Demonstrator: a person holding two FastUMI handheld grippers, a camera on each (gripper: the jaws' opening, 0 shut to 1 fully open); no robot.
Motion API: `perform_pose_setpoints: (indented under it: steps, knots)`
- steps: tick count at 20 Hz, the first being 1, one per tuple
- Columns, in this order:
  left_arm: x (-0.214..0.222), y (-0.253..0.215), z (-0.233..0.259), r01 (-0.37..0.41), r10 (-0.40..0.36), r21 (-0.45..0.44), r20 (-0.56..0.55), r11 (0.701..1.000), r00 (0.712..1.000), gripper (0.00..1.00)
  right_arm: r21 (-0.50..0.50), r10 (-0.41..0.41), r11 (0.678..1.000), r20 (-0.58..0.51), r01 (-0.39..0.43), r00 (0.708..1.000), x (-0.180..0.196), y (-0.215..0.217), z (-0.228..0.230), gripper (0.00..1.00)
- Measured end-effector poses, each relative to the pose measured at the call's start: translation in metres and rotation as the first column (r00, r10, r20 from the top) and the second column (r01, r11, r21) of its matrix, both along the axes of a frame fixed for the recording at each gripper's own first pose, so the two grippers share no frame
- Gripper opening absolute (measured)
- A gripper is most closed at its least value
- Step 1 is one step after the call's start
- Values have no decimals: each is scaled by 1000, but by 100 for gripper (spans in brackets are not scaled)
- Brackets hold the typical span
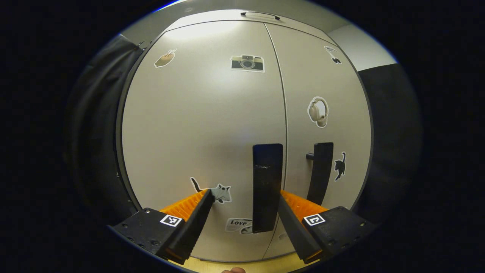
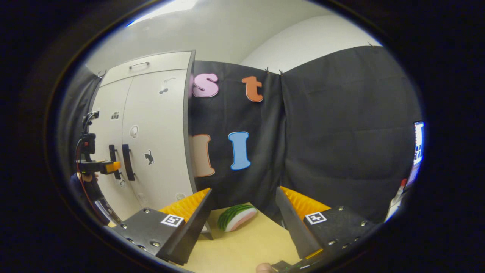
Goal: Grasp the bottle in the cabinet with the left hand and place it on the coaster, then close the right door with the right hand and the left door with the left hand.
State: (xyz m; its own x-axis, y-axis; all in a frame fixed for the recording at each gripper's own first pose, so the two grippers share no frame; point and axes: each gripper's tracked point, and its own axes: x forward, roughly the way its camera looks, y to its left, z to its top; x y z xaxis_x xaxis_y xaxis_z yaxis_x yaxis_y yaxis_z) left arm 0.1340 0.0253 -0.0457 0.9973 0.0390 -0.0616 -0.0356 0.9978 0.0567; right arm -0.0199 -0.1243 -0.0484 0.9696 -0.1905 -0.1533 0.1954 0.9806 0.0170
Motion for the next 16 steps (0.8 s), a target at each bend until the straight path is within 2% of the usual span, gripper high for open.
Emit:
perform_pose_setpoints:
  steps: [1, 4, 8, 13, 16]
  knots:
    - [0, 1, 0, 0, 0, 6, -2, 1000, 1000, 100, 0, 8, 1000, 3, -8, 1000, 2, 2, 2, 97]
    - [-4, -1, -3, 12, -12, 4, -24, 1000, 1000, 100, -6, 33, 999, 7, -33, 999, 4, 7, 7, 100]
    - [-34, -7, 3, 18, -20, -47, -40, 999, 999, 99, 6, 67, 998, 12, -67, 998, 7, 16, 16, 100]
    - [-94, -17, 58, -28, 28, -16, 20, 999, 999, 98, 18, 126, 992, 28, -126, 992, 21, 29, 53, 100]
    - [-122, -29, 92, -52, 53, -16, 49, 998, 997, 98, -15, 183, 983, 58, -183, 981, 32, 37, 83, 100]
